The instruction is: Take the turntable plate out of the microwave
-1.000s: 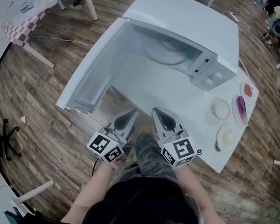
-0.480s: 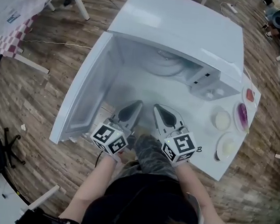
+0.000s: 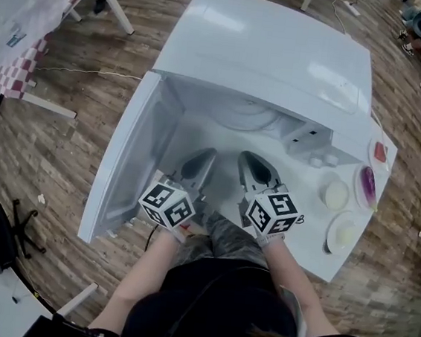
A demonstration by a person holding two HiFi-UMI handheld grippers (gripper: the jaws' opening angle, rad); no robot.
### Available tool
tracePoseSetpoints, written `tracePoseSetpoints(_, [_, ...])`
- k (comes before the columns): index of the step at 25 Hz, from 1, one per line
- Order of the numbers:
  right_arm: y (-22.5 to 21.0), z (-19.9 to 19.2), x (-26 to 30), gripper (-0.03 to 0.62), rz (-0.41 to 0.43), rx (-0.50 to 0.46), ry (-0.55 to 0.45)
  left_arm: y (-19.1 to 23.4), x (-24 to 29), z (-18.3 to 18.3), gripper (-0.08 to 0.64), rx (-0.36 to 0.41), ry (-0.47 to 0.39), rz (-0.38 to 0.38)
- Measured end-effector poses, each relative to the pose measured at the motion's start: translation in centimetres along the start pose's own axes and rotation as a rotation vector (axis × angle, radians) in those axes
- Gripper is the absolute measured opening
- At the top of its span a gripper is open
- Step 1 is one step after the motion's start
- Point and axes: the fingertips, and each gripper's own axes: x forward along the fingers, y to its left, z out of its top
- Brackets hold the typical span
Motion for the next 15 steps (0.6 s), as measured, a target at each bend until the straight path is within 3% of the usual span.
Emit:
tracePoseSetpoints(4, [-0.3,-0.1,1.1,0.020,0.005,0.044,0.004,1.4,1.0,0.0,0.011,-0.066,-0.008,0.011])
tracePoseSetpoints(15, [-3.1,-0.8,2.0,0.021,-0.065,0.343,-0.030,3.6,4.2,-1.6,0.012,-0.452,0.006,-0.015])
